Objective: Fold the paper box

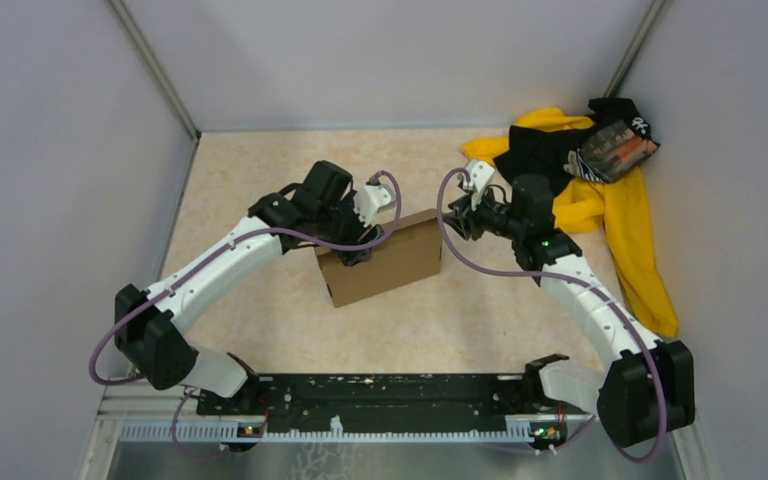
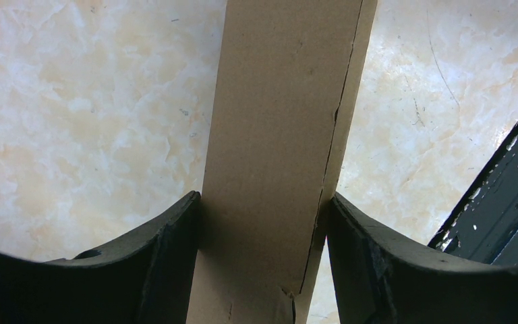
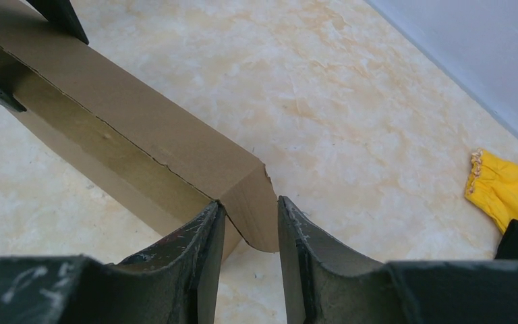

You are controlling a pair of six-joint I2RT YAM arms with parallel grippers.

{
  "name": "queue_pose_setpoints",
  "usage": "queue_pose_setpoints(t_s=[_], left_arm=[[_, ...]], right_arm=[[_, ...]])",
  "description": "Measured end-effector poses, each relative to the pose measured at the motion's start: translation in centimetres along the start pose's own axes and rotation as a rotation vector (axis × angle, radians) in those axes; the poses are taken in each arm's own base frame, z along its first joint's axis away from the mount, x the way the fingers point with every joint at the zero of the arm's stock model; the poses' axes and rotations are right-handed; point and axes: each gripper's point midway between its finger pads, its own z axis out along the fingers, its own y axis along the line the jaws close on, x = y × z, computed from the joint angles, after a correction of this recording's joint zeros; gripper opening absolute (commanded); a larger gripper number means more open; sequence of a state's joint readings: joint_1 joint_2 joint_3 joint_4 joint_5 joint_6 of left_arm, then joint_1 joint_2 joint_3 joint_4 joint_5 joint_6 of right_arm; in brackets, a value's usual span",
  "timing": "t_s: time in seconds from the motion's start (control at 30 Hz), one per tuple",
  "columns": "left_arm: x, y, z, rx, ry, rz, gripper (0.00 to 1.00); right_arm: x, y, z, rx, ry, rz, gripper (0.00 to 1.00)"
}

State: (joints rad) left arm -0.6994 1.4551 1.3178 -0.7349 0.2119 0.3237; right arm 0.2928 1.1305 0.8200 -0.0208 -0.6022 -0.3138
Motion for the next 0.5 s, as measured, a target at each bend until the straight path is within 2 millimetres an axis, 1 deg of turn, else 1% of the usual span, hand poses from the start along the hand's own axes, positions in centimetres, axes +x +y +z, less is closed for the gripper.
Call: queue_pose_setpoints(t_s=[0.13, 0.33, 0.5], left_arm=[[-0.03, -0.01, 0.00, 0.001, -0.001, 0.000, 0.56], [-0.03, -0.02, 0.00, 0.001, -0.001, 0.000, 0.56], [-0.05, -0.03, 0.01, 0.002, -0.002, 0.000, 0.55]], right_arm=[[-0.02, 0.12, 0.03, -0.005, 0.000, 0.000, 0.32], [-0.11, 0.38, 0.14, -0.009, 0.003, -0.003, 0.26], [-0.85, 0.44, 0.27, -0.001, 0.009, -0.018, 0.23]])
